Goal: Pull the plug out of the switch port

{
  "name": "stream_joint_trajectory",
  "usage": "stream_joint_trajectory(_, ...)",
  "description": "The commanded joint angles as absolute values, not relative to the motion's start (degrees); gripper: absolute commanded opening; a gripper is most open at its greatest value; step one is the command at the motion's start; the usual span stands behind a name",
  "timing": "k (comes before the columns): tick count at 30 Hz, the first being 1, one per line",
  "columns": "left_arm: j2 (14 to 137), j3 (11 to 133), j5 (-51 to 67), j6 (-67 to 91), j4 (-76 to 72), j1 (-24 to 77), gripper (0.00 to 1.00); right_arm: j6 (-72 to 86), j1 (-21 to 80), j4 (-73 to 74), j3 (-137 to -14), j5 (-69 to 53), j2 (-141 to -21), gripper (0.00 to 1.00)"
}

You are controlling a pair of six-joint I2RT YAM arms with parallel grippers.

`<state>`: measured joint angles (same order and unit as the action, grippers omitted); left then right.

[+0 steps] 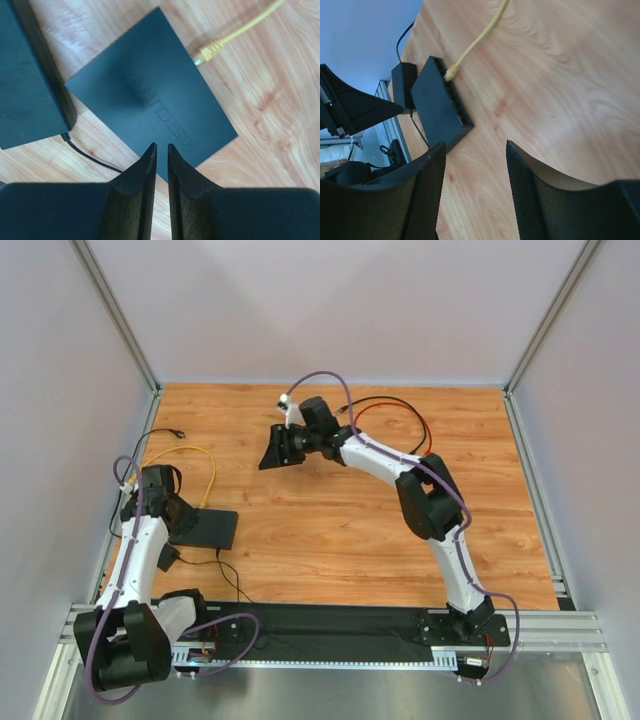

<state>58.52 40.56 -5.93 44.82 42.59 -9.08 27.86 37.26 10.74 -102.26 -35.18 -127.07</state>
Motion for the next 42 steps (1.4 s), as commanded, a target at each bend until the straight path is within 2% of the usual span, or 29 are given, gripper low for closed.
stream_joint_trajectory(1,59.7,41.6,-8.7,44.3,42.6,-11.0,0.22,32.6,39.4,7.3,-108.8,-38.3,-132.8,0.53)
stream_joint_trajectory(7,70.0,48.8,-6.6,38.9,40.9,-20.5,0.31,34.4,42.4,11.3,-119.3,-41.6,-140.9,0.53)
stream_joint_trajectory(10,74.9,51.7,-3.7,36.7,39.8,-25.0,0.41,34.6,42.7,10.7,-120.1,-42.1,-141.7,0.54)
stream_joint_trajectory(11,76.3,52.0,-4.0,35.5,39.3,-25.9,0.46,34.6,42.6,10.6,-120.4,-42.4,-141.8,0.54)
stream_joint_trajectory(15,80.7,54.4,-6.1,33.8,37.4,-28.0,0.55,34.5,42.6,10.6,-121.1,-43.1,-142.0,0.54)
stream_joint_trajectory(18,85.4,55.6,-3.4,34.0,36.9,-28.7,0.54,34.2,42.6,10.7,-120.8,-43.5,-141.7,0.54)
stream_joint_trajectory(19,86.5,56.4,-3.1,34.3,36.8,-28.8,0.52,34.1,42.6,10.8,-120.5,-43.5,-141.4,0.54)
stream_joint_trajectory(20,88.1,56.8,-2.9,34.4,36.9,-29.0,0.45,34.0,42.5,10.8,-120.2,-43.5,-141.4,0.54)
stream_joint_trajectory(23,90.3,57.1,-2.4,35.2,37.1,-29.0,0.38,33.8,42.5,11.0,-120.0,-43.5,-141.4,0.54)
stream_joint_trajectory(32,89.6,50.7,2.1,38.9,35.3,-29.0,0.31,36.6,42.3,9.1,-120.2,-44.2,-142.8,0.53)
stream_joint_trajectory(42,82.2,39.7,6.9,40.9,31.0,-29.0,0.28,48.2,43.1,3.3,-126.4,-47.7,-152.9,0.54)
